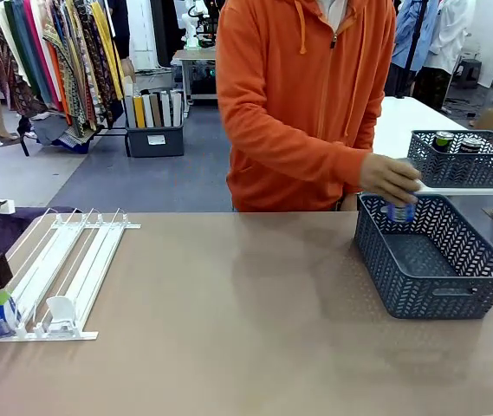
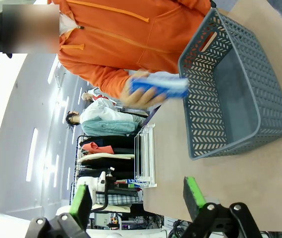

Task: Retrieve and store the cans from the dispenser.
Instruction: Pick up one can from the Automatic Can Dispenser and place it in the middle of the table.

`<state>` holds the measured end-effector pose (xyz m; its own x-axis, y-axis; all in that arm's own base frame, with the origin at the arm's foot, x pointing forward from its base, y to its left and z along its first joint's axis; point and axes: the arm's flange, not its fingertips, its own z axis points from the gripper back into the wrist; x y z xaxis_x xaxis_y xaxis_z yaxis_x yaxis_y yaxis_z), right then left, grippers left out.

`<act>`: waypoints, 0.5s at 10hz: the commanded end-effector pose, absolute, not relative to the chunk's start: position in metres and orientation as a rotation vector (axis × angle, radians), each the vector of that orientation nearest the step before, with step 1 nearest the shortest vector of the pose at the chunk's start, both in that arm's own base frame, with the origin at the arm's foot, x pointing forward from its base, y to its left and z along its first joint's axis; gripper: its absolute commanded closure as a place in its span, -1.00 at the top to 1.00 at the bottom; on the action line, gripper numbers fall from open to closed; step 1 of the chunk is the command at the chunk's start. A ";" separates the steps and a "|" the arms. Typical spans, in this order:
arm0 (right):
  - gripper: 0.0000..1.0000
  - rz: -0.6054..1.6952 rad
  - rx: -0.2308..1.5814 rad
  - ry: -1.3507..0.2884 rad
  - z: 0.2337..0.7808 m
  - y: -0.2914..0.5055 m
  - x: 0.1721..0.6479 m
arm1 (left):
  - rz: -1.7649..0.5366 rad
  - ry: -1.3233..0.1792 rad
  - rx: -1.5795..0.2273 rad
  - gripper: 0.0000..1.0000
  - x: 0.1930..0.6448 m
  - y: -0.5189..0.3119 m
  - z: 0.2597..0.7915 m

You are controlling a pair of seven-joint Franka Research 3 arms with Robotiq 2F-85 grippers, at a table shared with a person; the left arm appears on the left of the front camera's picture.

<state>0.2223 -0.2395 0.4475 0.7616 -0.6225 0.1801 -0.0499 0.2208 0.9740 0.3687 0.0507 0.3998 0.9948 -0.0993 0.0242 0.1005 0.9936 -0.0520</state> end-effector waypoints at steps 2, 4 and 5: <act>1.00 -0.422 1.310 -0.633 0.450 -0.241 0.221 | -0.071 -0.013 -0.011 -1.00 0.344 0.047 0.387; 1.00 -0.422 1.310 -0.633 0.450 -0.241 0.221 | -0.066 -0.028 0.004 -1.00 0.345 0.048 0.389; 1.00 -0.422 1.310 -0.633 0.450 -0.241 0.221 | -0.066 -0.033 0.007 -1.00 0.345 0.050 0.392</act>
<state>0.2223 -0.2395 0.4475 0.7616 -0.6225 0.1801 -0.0499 0.2208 0.9740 0.3682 0.0520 0.4008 0.9957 -0.0898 0.0207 0.0905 0.9953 -0.0351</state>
